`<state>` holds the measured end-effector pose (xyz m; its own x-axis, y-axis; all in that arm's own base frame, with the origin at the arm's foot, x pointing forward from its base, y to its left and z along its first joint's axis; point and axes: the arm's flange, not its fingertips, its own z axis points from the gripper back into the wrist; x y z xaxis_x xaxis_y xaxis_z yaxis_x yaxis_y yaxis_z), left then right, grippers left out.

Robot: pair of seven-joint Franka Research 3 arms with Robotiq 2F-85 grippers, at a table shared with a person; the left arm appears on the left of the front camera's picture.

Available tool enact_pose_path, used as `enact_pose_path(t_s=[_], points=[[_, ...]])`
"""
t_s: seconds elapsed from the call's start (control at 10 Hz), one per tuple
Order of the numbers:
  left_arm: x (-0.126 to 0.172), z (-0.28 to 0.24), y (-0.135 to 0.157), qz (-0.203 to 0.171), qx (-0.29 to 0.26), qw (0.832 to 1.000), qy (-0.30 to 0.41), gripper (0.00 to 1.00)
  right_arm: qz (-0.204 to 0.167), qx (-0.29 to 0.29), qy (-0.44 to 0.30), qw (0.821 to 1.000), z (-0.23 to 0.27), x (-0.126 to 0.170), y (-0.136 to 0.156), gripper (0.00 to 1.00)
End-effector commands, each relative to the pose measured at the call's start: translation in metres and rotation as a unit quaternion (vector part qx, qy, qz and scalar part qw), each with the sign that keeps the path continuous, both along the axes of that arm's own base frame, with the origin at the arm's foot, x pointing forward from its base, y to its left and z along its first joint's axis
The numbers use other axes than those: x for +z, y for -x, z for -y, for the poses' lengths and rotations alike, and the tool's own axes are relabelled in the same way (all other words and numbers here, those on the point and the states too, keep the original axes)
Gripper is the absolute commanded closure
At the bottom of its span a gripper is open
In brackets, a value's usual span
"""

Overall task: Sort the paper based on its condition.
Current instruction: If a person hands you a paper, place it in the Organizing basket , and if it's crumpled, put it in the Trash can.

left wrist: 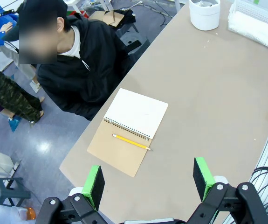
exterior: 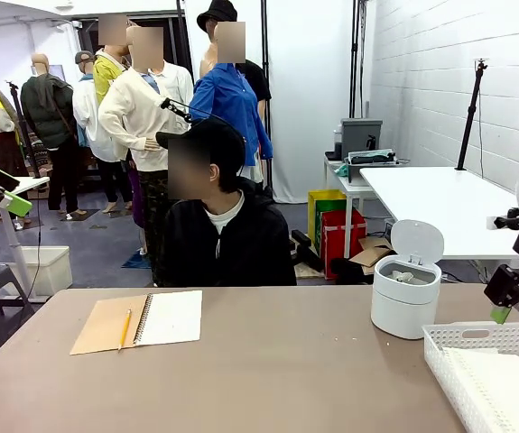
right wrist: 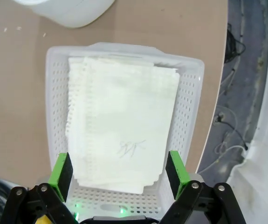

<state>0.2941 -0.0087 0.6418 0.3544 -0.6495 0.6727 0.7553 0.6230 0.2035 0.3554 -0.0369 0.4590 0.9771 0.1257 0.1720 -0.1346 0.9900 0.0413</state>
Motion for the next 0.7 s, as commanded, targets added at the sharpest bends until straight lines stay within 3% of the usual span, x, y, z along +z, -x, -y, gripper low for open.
enact_pose_path(t_s=[0.0,0.1,0.6], points=[[0.0,-0.001,-0.001,0.004,0.003,1.0,0.001,0.0,-0.011,0.026,-0.024,0.999,-0.007,-0.014,0.043,0.0],[0.0,-0.001,-0.001,0.004,0.003,1.0,0.001,0.0,0.0,0.0,0.0,1.0,0.0,0.0,0.0,0.0],[0.0,-0.001,-0.001,0.004,0.003,1.0,0.001,0.0,0.0,0.0,0.0,1.0,0.0,0.0,0.0,0.0]])
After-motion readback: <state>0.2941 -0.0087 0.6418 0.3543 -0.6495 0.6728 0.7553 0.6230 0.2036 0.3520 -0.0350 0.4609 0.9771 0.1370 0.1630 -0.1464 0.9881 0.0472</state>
